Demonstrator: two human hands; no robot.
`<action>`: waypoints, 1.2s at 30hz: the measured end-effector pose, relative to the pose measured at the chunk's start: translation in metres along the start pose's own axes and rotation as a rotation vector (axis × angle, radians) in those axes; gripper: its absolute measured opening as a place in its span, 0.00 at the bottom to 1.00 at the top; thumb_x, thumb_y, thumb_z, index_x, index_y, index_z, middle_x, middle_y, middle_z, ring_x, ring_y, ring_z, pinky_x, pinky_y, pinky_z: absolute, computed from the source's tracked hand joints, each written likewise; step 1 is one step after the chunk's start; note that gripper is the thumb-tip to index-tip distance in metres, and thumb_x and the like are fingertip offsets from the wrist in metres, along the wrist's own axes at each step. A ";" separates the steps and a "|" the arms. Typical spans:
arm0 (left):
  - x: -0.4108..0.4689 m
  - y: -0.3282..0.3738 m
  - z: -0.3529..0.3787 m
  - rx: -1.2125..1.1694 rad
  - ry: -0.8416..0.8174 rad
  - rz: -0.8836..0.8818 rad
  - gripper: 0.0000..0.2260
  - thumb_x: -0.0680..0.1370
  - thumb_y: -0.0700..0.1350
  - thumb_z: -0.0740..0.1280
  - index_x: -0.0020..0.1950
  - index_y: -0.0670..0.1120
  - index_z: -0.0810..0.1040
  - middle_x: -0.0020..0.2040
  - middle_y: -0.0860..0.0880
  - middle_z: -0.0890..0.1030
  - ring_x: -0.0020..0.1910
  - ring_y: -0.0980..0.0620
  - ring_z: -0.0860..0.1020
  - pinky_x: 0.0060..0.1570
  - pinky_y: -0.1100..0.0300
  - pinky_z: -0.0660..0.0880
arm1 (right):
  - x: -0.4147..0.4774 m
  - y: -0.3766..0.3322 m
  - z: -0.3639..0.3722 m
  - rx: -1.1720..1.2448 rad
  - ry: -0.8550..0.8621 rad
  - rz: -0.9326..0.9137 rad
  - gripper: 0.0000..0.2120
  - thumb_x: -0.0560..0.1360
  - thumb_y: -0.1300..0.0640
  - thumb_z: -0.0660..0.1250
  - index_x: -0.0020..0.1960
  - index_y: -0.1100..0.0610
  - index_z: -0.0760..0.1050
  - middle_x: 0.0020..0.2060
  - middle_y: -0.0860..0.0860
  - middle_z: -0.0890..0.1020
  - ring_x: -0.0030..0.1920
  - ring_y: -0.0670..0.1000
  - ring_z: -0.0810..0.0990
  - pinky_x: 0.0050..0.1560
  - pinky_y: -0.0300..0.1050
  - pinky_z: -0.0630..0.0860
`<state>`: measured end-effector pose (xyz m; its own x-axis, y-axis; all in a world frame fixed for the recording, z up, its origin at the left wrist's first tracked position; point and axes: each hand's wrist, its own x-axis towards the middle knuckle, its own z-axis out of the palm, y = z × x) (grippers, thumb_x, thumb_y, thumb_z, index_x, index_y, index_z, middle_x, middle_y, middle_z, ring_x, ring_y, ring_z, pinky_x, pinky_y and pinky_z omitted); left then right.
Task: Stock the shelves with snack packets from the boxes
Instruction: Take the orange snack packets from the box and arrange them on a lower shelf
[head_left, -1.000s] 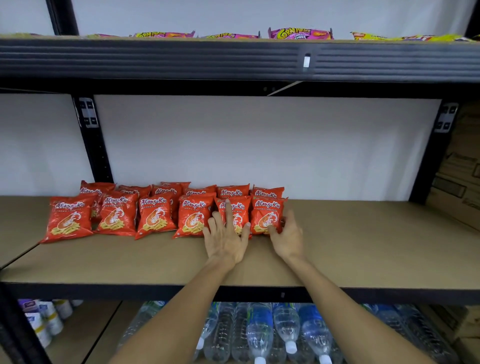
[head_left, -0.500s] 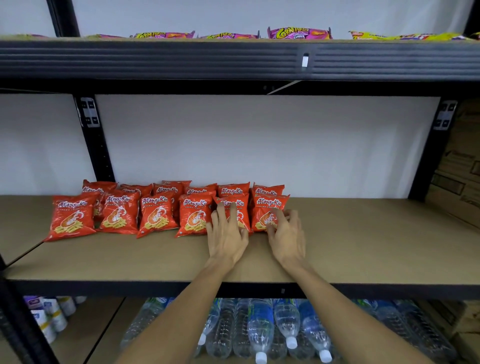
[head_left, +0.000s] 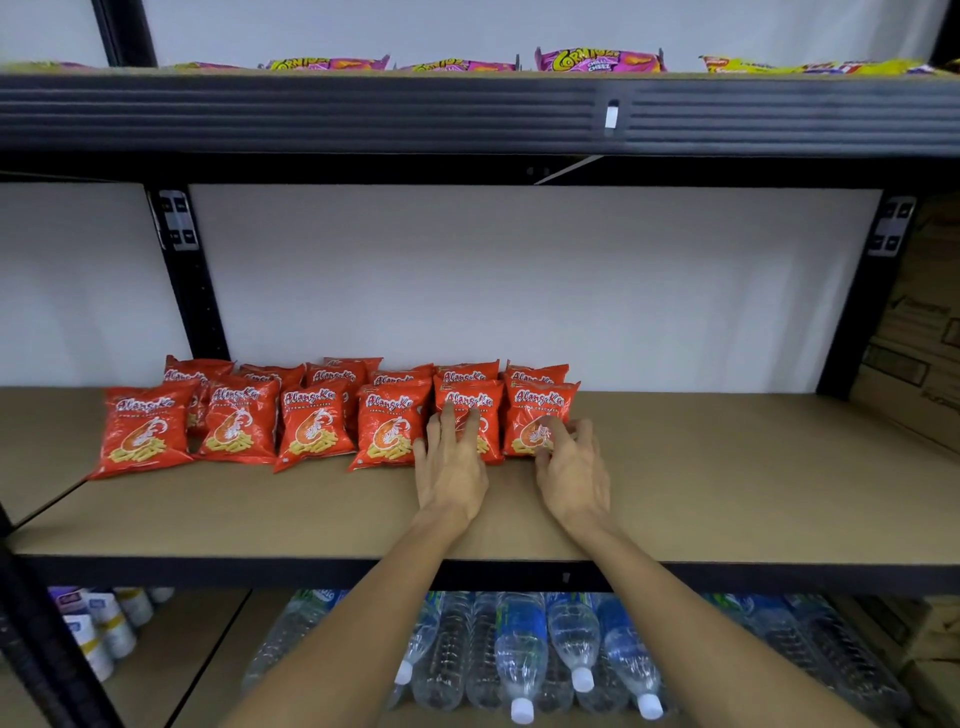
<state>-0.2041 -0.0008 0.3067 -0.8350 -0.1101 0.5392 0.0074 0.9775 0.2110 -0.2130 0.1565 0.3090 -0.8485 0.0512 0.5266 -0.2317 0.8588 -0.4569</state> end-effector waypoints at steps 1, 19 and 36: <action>0.000 0.000 0.000 -0.002 -0.002 -0.002 0.30 0.80 0.44 0.64 0.80 0.52 0.56 0.80 0.44 0.54 0.77 0.44 0.55 0.73 0.46 0.58 | 0.000 0.000 0.001 -0.011 0.011 -0.006 0.21 0.79 0.57 0.64 0.72 0.49 0.69 0.60 0.55 0.71 0.58 0.57 0.74 0.53 0.53 0.78; 0.000 0.001 0.003 -0.125 -0.092 -0.035 0.34 0.80 0.41 0.64 0.81 0.53 0.51 0.82 0.45 0.45 0.80 0.42 0.45 0.77 0.40 0.49 | -0.003 0.000 -0.001 -0.087 -0.026 -0.027 0.23 0.80 0.53 0.62 0.75 0.47 0.66 0.63 0.55 0.69 0.62 0.56 0.72 0.58 0.54 0.75; -0.013 0.041 -0.022 -0.035 0.051 0.260 0.26 0.78 0.45 0.63 0.76 0.48 0.63 0.78 0.42 0.62 0.76 0.44 0.61 0.70 0.42 0.63 | -0.016 0.026 -0.065 0.156 0.025 -0.108 0.13 0.79 0.54 0.63 0.62 0.55 0.74 0.55 0.53 0.75 0.53 0.54 0.77 0.51 0.50 0.77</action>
<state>-0.1807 0.0366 0.3258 -0.7738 0.1343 0.6190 0.2379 0.9673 0.0875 -0.1747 0.2115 0.3358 -0.8030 -0.0230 0.5956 -0.3936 0.7709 -0.5008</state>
